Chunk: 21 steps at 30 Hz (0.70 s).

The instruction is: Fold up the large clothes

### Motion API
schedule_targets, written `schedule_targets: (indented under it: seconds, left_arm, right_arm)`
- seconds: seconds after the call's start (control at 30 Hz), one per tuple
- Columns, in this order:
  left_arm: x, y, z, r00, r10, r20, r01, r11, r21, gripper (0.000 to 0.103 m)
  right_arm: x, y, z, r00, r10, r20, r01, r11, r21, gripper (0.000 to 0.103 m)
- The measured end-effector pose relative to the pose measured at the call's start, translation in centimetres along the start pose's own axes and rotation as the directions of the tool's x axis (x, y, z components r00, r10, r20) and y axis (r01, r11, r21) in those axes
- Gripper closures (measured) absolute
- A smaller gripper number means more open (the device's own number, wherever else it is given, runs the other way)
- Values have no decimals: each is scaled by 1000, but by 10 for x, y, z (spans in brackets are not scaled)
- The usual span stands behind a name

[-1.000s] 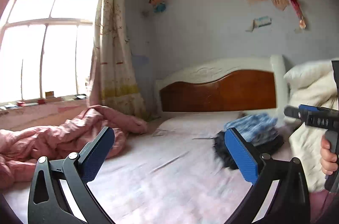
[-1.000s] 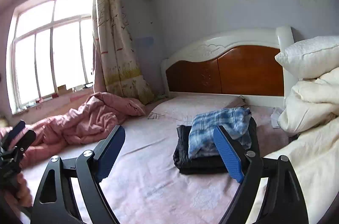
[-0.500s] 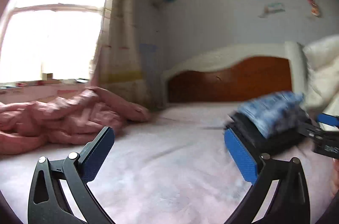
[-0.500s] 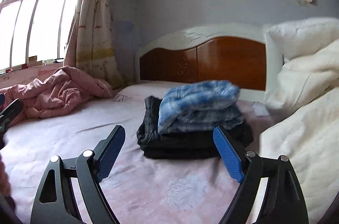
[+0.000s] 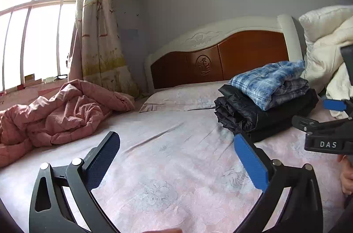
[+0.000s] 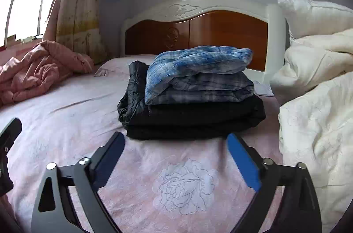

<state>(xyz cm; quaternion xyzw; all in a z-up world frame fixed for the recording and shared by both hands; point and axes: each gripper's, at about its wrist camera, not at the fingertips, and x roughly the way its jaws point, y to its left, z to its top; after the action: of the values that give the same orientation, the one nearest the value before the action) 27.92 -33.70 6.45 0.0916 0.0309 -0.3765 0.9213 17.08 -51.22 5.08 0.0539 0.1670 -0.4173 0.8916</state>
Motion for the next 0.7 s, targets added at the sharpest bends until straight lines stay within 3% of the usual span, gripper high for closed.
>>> schedule_targets:
  seconds: [0.1, 0.3, 0.47, 0.7]
  left_arm:
    - [0, 3, 0, 1000, 5, -2, -6, 1000, -13, 0]
    - [-3, 1, 0, 1000, 3, 8, -3, 1000, -2, 0]
    - [-10, 9, 2, 999, 34, 30, -32, 998, -46, 0]
    - [0, 16, 2, 999, 29, -17, -30, 996, -82, 0]
  right_arm:
    - [-11, -8, 2, 1000, -3, 24, 2, 1000, 31, 0]
    - [-14, -4, 4, 1000, -4, 28, 3, 1000, 16, 0]
    - [-15, -9, 4, 999, 3, 37, -4, 999, 40, 0]
    - [-20, -5, 3, 998, 6, 56, -7, 1000, 20, 0]
